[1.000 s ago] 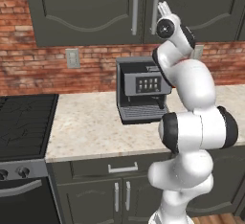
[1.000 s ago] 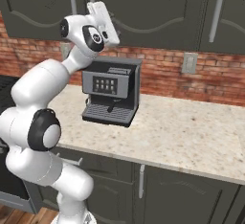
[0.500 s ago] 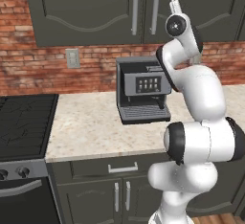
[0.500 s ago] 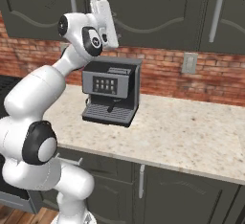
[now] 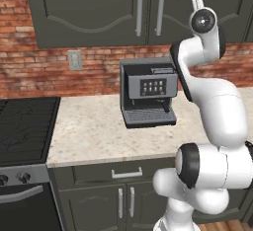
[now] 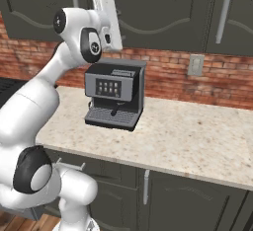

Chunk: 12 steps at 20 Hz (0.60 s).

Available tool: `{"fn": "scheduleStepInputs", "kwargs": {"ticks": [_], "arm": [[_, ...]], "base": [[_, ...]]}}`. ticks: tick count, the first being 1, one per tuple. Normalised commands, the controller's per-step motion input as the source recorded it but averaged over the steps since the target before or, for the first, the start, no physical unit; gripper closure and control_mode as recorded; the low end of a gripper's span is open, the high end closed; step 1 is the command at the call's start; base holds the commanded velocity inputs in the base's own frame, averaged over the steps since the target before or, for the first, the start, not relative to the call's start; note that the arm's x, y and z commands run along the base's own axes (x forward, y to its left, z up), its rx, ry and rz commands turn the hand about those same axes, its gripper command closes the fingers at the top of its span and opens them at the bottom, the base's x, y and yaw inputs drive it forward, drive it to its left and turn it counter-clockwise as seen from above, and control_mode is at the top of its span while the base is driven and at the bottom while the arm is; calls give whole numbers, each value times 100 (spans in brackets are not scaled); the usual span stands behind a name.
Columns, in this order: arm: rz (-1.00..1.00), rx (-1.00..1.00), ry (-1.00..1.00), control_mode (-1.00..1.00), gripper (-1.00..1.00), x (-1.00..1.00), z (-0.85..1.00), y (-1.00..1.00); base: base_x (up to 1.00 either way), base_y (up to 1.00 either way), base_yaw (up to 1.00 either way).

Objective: Close all open cabinet doors.

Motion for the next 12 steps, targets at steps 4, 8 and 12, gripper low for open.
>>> {"fn": "scheduleStepInputs", "kwargs": {"ticks": [4,8,12], "arm": [[4,-10,0,-100,-100,-69,-1,-5],[13,-16,0,-100,-100,-70,-11,0],[27,-20,0,-100,-100,-69,-10,0]], "base": [[0,0,0],[0,0,0],[0,0,0]]}}
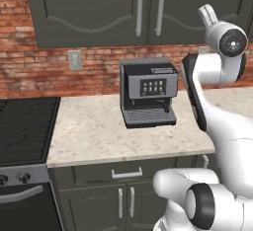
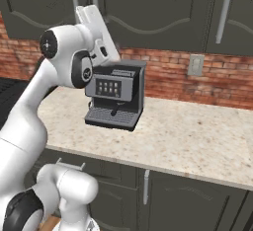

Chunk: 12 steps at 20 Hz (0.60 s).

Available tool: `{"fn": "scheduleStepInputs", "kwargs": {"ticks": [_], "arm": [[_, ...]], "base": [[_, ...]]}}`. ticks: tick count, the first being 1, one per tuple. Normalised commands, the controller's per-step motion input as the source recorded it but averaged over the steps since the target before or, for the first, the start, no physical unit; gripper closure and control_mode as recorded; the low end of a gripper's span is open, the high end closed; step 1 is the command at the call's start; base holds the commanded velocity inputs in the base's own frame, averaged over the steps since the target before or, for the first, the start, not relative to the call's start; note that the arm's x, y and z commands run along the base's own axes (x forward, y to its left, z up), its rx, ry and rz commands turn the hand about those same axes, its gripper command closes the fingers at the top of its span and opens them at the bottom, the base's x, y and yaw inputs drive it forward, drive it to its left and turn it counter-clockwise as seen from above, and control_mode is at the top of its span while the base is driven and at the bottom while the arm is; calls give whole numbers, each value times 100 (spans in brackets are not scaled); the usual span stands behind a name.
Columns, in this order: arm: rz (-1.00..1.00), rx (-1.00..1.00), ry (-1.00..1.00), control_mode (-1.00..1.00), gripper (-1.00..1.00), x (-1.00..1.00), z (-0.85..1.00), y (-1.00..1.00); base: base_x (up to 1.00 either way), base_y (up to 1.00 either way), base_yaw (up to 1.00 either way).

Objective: Close all open cabinet doors.

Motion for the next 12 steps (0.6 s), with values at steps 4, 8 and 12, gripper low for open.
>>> {"fn": "scheduleStepInputs", "kwargs": {"ticks": [4,8,12], "arm": [[28,-21,4,-100,-100,-61,-2,0],[31,-21,22,-100,-100,-48,3,0],[31,-21,21,-100,-100,-50,2,0]], "base": [[0,0,0],[0,0,0],[0,0,0]]}}
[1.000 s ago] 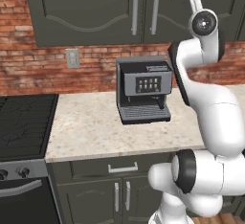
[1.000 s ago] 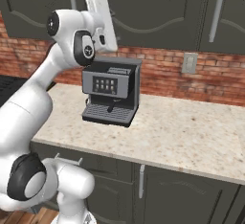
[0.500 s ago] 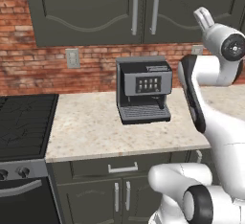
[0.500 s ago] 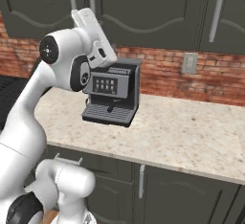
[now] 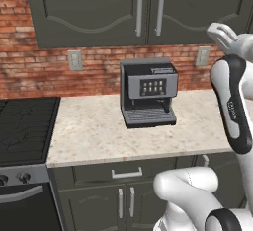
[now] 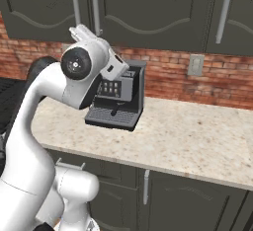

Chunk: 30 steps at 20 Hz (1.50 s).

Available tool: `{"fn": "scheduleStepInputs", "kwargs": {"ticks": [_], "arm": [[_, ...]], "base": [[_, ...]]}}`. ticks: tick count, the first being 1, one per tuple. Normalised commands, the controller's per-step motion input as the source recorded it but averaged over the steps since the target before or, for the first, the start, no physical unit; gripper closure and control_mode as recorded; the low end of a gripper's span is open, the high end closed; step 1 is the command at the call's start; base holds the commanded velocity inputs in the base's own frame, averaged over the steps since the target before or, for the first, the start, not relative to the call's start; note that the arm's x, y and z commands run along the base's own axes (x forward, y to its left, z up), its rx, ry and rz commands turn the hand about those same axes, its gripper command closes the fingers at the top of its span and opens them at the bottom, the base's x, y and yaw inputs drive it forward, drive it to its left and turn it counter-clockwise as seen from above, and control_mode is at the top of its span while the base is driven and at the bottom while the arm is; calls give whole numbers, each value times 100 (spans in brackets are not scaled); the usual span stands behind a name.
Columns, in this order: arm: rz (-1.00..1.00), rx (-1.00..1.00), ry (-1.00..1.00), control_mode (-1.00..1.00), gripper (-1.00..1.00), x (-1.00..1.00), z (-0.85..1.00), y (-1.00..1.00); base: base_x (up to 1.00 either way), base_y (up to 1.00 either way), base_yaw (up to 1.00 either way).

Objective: Close all open cabinet doors.

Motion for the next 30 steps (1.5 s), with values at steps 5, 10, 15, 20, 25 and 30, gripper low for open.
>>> {"fn": "scheduleStepInputs", "kwargs": {"ticks": [5,10,15,20,25,30], "arm": [[26,-27,19,-100,-100,-49,-1,11],[11,-27,10,-100,-100,-49,-7,19],[5,-18,1,-100,-100,-46,-29,24],[1,-6,0,-100,-100,-30,-32,31],[0,0,0,-100,-100,-15,-21,31],[-2,0,1,-100,-100,-6,-21,23]], "base": [[0,0,0],[0,0,0],[0,0,0],[0,0,0],[0,0,0],[0,0,0]]}}
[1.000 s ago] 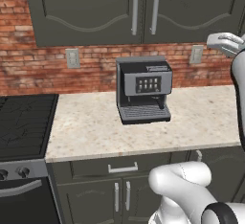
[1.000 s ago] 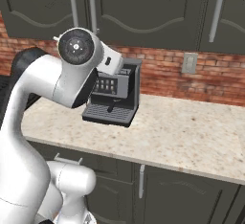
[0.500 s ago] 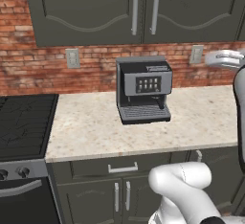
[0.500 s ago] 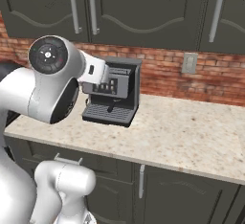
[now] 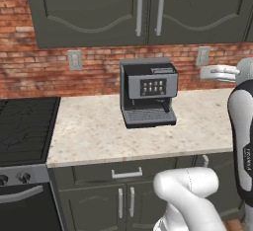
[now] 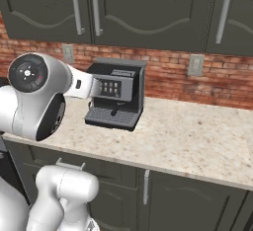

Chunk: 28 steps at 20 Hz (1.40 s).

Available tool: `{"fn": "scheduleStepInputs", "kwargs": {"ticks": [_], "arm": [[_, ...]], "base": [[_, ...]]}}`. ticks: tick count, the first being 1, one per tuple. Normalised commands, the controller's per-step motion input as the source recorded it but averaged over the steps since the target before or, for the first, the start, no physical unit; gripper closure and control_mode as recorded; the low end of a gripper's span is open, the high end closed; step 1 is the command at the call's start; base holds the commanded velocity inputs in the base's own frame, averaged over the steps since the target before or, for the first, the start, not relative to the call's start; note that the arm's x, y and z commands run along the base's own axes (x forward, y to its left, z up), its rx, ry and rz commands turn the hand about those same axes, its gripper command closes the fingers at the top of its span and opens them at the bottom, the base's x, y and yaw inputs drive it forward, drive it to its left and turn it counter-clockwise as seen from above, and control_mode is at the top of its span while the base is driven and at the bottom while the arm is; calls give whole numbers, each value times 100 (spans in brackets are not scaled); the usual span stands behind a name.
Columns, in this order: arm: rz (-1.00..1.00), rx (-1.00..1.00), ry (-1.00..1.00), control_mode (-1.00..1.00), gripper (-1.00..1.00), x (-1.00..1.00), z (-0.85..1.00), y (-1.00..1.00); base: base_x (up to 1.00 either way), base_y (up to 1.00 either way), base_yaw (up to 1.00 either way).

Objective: Close all open cabinet doors.

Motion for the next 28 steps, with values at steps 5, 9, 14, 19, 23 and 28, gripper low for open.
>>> {"fn": "scheduleStepInputs", "kwargs": {"ticks": [5,9,14,19,23,28], "arm": [[-2,-2,7,-100,-100,0,-28,29],[0,-7,8,-100,-100,3,-24,25],[0,0,0,-100,-100,0,0,0],[0,0,0,-100,-100,0,0,0],[0,0,0,-100,-100,0,0,0],[0,0,0,-100,-100,0,0,0]], "base": [[0,0,0],[0,0,0],[0,0,0],[0,0,0],[0,0,0],[0,0,0]]}}
